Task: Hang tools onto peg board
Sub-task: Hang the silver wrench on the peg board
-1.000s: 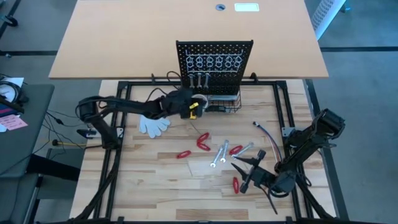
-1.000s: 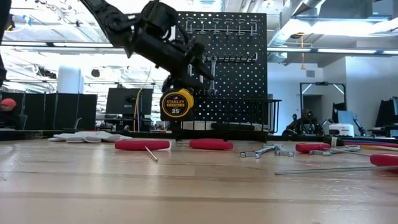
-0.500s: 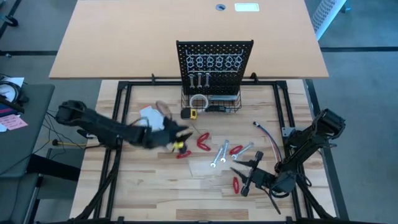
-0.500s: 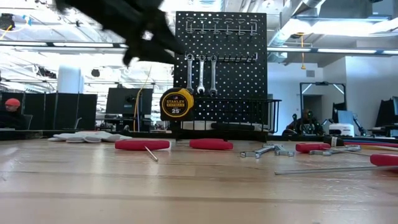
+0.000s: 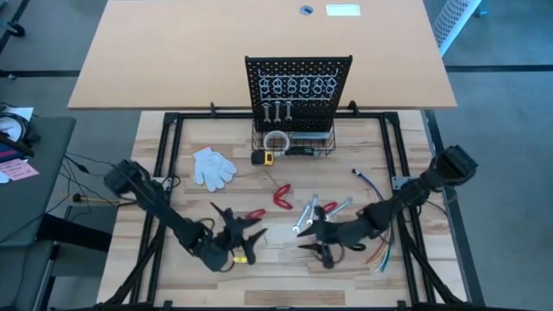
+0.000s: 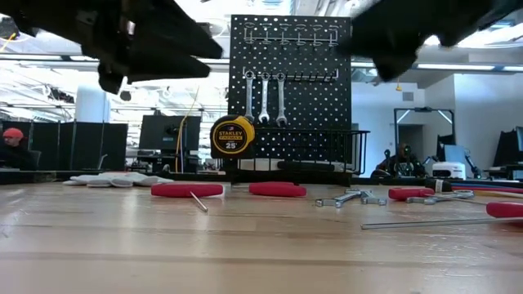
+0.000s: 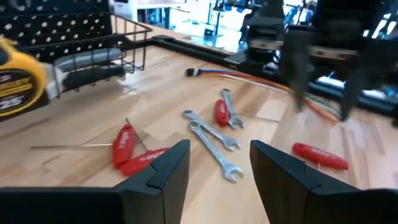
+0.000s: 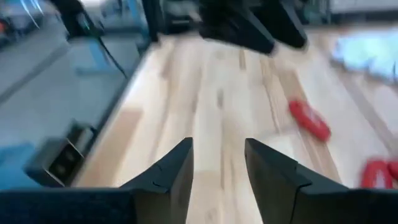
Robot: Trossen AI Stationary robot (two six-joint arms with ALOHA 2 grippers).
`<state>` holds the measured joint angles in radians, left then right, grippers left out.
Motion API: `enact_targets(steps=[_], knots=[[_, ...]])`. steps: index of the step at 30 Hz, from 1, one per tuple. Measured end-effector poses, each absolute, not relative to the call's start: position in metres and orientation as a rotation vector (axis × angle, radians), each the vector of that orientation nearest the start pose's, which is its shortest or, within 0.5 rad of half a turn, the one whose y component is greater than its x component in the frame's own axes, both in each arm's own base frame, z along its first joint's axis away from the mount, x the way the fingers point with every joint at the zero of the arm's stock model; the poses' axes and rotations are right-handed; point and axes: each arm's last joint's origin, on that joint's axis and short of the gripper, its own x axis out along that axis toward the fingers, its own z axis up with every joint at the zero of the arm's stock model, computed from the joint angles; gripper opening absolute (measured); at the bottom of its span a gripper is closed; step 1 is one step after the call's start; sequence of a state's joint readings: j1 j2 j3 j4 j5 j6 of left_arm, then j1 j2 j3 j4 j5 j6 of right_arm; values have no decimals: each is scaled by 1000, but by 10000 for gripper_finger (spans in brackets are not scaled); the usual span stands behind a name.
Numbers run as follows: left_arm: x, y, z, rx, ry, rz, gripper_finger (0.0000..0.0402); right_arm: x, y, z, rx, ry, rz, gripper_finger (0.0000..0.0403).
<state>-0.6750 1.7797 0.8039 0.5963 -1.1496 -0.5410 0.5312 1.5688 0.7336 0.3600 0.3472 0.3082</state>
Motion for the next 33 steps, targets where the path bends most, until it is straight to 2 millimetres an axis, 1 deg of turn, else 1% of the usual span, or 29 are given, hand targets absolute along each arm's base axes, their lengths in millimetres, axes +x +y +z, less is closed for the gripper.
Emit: enact_targets(steps=[3, 5, 7, 10, 14, 19, 23, 26, 29, 33], knots=[[295, -199, 159, -177, 116, 509, 164, 280, 139, 182, 129, 620, 25, 194], [305, -202, 157, -126, 138, 496, 164, 282, 128, 183, 200, 731, -80, 209], [312, -205, 158, -82, 154, 479, 164, 285, 114, 180, 297, 816, -210, 216], [320, -207, 163, -64, 163, 456, 164, 288, 99, 174, 393, 880, -349, 212], [322, -207, 163, -38, 196, 448, 164, 292, 83, 161, 395, 942, -434, 191], [322, -207, 161, -28, 210, 452, 164, 297, 72, 148, 385, 989, -470, 171], [322, -206, 161, -26, 212, 453, 164, 302, 66, 134, 374, 1023, -494, 167], [321, -206, 160, -17, 221, 454, 164, 308, 62, 127, 345, 1012, -491, 167], [321, -206, 160, -17, 221, 453, 164, 316, 61, 122, 287, 979, -439, 168], [322, -206, 160, -20, 225, 443, 164, 325, 65, 119, 162, 957, -267, 168]])
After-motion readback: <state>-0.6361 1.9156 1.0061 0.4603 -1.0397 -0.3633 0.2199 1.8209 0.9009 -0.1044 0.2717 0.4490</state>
